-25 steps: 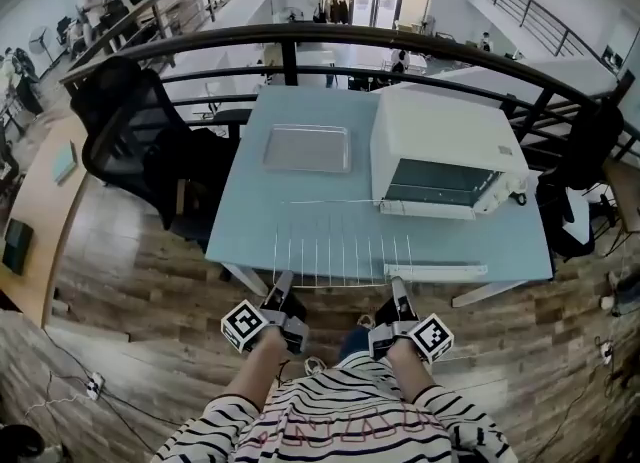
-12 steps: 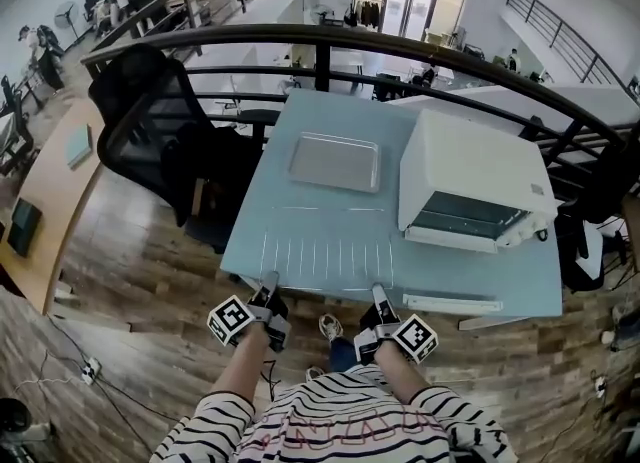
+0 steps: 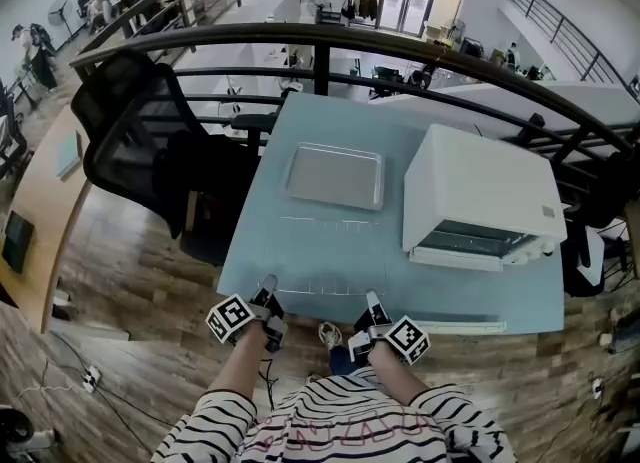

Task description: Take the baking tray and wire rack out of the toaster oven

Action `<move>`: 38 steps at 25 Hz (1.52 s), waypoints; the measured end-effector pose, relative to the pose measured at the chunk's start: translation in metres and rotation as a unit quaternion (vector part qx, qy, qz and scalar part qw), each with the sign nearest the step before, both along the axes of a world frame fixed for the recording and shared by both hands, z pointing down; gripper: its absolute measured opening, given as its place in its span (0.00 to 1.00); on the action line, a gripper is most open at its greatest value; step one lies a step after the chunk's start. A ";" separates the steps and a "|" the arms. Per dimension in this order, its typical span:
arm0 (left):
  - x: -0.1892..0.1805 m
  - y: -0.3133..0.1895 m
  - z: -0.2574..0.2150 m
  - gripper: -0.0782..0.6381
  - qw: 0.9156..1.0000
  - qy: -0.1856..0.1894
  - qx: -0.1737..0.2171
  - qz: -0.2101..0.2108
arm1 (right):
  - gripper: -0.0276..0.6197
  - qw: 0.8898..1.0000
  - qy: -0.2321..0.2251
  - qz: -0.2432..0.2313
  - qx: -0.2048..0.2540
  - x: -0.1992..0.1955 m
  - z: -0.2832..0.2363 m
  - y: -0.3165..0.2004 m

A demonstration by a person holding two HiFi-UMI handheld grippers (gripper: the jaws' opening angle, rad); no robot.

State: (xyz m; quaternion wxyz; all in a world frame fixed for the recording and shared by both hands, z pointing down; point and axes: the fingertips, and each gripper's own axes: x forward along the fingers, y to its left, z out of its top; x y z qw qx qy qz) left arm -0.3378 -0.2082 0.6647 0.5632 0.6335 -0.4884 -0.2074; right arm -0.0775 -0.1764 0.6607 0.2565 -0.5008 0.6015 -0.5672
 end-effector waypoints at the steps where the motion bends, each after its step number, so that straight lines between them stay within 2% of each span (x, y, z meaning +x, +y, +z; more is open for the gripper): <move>1: 0.000 -0.005 0.001 0.14 1.000 -0.006 -0.004 0.004 | 0.12 1.000 0.000 0.002 -0.006 0.000 0.003 -0.003; 8: -0.004 -0.035 0.007 0.15 0.998 -0.043 -0.017 0.035 | 0.12 0.999 -0.015 0.006 -0.031 -0.007 0.016 -0.023; 13: -0.006 -0.045 0.014 0.15 0.995 -0.083 -0.029 0.047 | 0.12 0.998 0.004 -0.010 -0.058 -0.010 0.027 -0.028; 18: -0.006 -0.047 0.022 0.15 0.989 -0.129 -0.053 0.058 | 0.15 0.996 0.041 -0.034 -0.071 -0.013 0.027 -0.032; 24: -0.015 -0.051 0.027 0.27 0.974 -0.210 -0.059 0.067 | 0.16 0.992 0.084 -0.055 -0.075 -0.014 0.030 -0.035; 34: -0.017 -0.061 0.026 0.33 0.974 -0.209 -0.056 0.069 | 0.25 0.977 0.146 -0.124 -0.099 -0.020 0.040 -0.030; 36: -0.016 -0.062 0.025 0.35 0.971 -0.219 -0.056 0.076 | 0.32 0.971 0.159 -0.150 -0.100 -0.025 0.039 -0.029; 38: -0.014 -0.064 0.025 0.38 0.966 -0.239 -0.056 0.085 | 0.34 0.966 0.167 -0.170 -0.102 -0.029 0.039 -0.028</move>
